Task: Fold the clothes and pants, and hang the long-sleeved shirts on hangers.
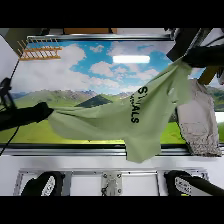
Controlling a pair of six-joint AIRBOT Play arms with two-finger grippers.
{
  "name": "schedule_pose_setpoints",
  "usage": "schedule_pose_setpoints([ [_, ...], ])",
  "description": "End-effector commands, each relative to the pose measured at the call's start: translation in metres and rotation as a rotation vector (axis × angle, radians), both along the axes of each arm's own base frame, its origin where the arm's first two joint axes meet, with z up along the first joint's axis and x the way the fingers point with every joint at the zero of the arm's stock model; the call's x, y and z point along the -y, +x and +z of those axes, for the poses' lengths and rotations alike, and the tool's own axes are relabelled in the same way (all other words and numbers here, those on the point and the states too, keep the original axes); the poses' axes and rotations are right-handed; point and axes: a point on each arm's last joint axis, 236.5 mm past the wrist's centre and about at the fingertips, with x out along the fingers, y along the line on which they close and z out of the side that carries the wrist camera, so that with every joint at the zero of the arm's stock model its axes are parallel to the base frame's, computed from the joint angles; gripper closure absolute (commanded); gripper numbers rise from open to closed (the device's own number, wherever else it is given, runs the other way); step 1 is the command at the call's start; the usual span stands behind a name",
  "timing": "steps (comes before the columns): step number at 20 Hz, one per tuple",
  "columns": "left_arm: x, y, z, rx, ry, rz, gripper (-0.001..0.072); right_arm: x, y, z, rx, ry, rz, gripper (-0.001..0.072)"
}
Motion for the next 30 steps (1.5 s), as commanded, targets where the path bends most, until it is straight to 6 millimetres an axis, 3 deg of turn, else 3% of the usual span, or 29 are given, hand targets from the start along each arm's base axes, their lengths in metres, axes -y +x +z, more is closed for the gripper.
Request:
schedule_pose_setpoints([
  [1,-0.012,0.078,-0.060,0.004,0.048,0.012,0.0701,-0.017,0.079,-0.093,-0.066,-0.036,-0.027,0.0691],
  [2,-0.014,0.103,-0.072,-0.007,0.052,0.013,0.0701,-0.018,0.097,-0.104,-0.048,-0.010,-0.054,0.0686],
  [3,-0.016,0.124,-0.083,-0.026,0.051,0.011,0.0693,-0.019,0.112,-0.110,-0.021,0.022,-0.082,0.0635],
  [4,-0.018,0.146,-0.089,-0.040,0.047,0.009,0.0390,-0.017,0.123,-0.108,0.008,0.060,-0.110,0.0383],
  [5,-0.023,0.165,-0.089,-0.052,0.032,0.021,0.0069,-0.014,0.129,-0.103,0.038,0.074,-0.125,0.0180],
  [8,-0.049,0.196,-0.068,-0.050,0.001,0.074,0.0086,0.010,0.120,-0.074,0.080,0.067,-0.155,0.0163],
  [10,-0.073,0.185,-0.064,-0.066,0.019,0.106,0.0087,0.020,0.094,-0.065,0.050,-0.010,-0.087,0.0172],
  [11,-0.084,0.168,-0.074,-0.101,0.040,0.123,0.0086,0.021,0.076,-0.067,0.015,-0.035,-0.054,0.0221],
  [13,-0.097,0.121,-0.107,-0.214,0.037,0.168,0.0087,0.018,0.043,-0.075,-0.062,-0.043,-0.023,0.0222],
  [17,-0.089,0.019,-0.174,-0.415,-0.026,0.239,0.0087,0.000,-0.008,-0.101,-0.151,-0.040,0.016,0.0222],
  [20,-0.086,-0.019,-0.202,-0.452,-0.061,0.362,0.0087,-0.012,-0.024,-0.111,-0.171,-0.040,0.039,0.0222],
  [24,-0.071,-0.019,-0.218,-0.434,-0.092,0.411,0.0087,-0.021,-0.023,-0.111,-0.164,-0.026,0.055,0.0222],
  [30,-0.051,0.028,-0.230,-0.416,-0.097,0.423,0.0088,-0.023,-0.023,-0.106,-0.151,-0.015,0.054,0.0222],
])
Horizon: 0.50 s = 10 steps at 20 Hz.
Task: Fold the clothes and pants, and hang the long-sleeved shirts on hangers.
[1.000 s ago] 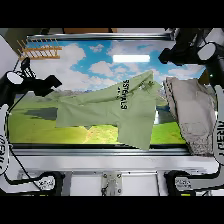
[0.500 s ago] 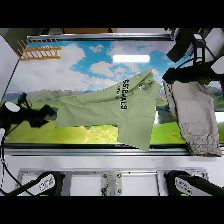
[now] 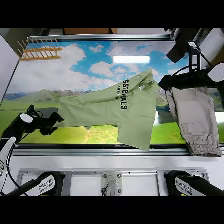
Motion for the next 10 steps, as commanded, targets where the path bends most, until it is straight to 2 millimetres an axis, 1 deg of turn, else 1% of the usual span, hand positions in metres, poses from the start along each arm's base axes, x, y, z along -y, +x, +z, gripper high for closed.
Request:
schedule_pose_setpoints([
  [1,0.009,0.027,-0.005,0.023,0.010,0.027,0.0106,-0.001,-0.001,0.001,0.003,0.005,0.001,0.0222],
  [2,0.011,0.035,-0.002,0.036,0.014,0.012,0.0349,-0.001,-0.001,0.000,-0.001,0.004,0.001,0.0222],
  [3,0.010,0.041,0.003,0.055,0.024,0.004,0.0538,0.001,-0.003,-0.001,-0.010,0.004,-0.001,0.0222],
  [4,0.009,0.047,0.011,0.079,0.032,0.000,0.0685,0.005,-0.006,-0.005,-0.028,0.003,-0.006,0.0222],
  [5,0.006,0.052,0.019,0.108,0.042,-0.001,0.0700,0.012,-0.009,-0.012,-0.053,0.005,-0.020,0.0221],
  [7,-0.001,0.054,0.034,0.151,0.061,-0.013,0.0700,0.033,-0.021,-0.041,-0.139,0.013,-0.074,0.0222],
  [8,-0.003,0.052,0.040,0.163,0.072,-0.046,0.0700,0.047,-0.030,-0.063,-0.197,0.027,-0.123,0.0221],
  [10,0.001,0.047,0.049,0.174,0.083,-0.111,0.0700,0.072,-0.054,-0.114,-0.332,0.062,-0.225,0.0220],
])
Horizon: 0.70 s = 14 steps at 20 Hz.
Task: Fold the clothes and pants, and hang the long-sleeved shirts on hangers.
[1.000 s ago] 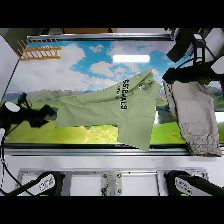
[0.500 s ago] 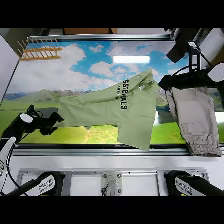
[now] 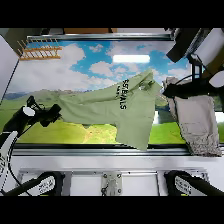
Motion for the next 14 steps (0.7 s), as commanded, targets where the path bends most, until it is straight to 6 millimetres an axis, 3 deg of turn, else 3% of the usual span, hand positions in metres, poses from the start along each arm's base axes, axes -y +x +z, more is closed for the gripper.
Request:
schedule_pose_setpoints([
  [1,0.003,-0.003,0.018,0.036,0.032,-0.098,0.0700,0.034,-0.042,-0.079,-0.217,0.055,-0.144,0.0219],
  [4,0.005,0.000,0.028,0.069,0.051,-0.123,0.0700,0.034,-0.072,-0.148,-0.380,0.120,-0.210,0.0219],
  [6,0.004,0.001,0.028,0.073,0.052,-0.121,0.0700,0.011,-0.072,-0.172,-0.420,0.211,-0.188,0.0220],
  [10,0.004,0.001,0.028,0.073,0.052,-0.120,0.0700,-0.039,-0.046,-0.190,-0.384,0.342,-0.156,0.0220],
  [14,0.004,0.001,0.028,0.073,0.052,-0.119,0.0700,-0.072,-0.022,-0.186,-0.298,0.392,-0.144,0.0221],
])
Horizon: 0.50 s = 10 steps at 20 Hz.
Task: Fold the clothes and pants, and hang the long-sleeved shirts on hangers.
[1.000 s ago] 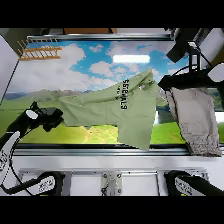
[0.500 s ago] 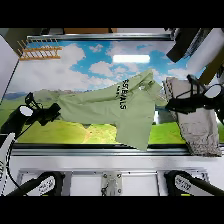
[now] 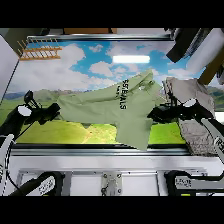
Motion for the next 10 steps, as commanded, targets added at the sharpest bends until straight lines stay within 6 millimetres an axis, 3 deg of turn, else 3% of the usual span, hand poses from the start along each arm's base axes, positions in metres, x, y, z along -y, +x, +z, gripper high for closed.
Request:
schedule_pose_setpoints([
  [1,0.000,0.001,0.001,0.003,0.002,-0.001,0.0700,-0.025,0.021,-0.003,0.074,0.028,-0.028,0.0223],
  [2,-0.001,0.001,0.001,0.004,0.003,0.000,0.0700,-0.027,0.022,-0.003,0.081,0.023,-0.018,0.0275],
  [3,-0.001,0.001,0.001,0.005,0.003,0.000,0.0700,-0.027,0.023,-0.002,0.101,0.018,0.009,0.0464],
  [4,-0.001,0.001,0.001,0.006,0.004,0.000,0.0700,-0.026,0.024,0.001,0.117,0.014,0.021,0.0576],
  [5,-0.001,0.001,0.001,0.007,0.004,0.000,0.0700,-0.025,0.026,0.004,0.136,0.005,0.038,0.0602],
  [6,-0.002,0.002,0.002,0.011,0.006,0.002,0.0701,-0.022,0.030,0.011,0.162,-0.013,0.059,0.0691],
  [8,-0.006,0.012,0.018,0.038,0.007,0.003,0.0700,-0.012,0.047,0.042,0.256,-0.074,0.092,0.0691],
  [9,-0.011,0.021,0.038,0.070,0.011,0.003,0.0700,-0.006,0.060,0.073,0.331,-0.105,0.108,0.0692],
  [10,-0.018,0.033,0.072,0.137,0.025,-0.001,0.0700,0.002,0.073,0.111,0.418,-0.138,0.125,0.0692],
])
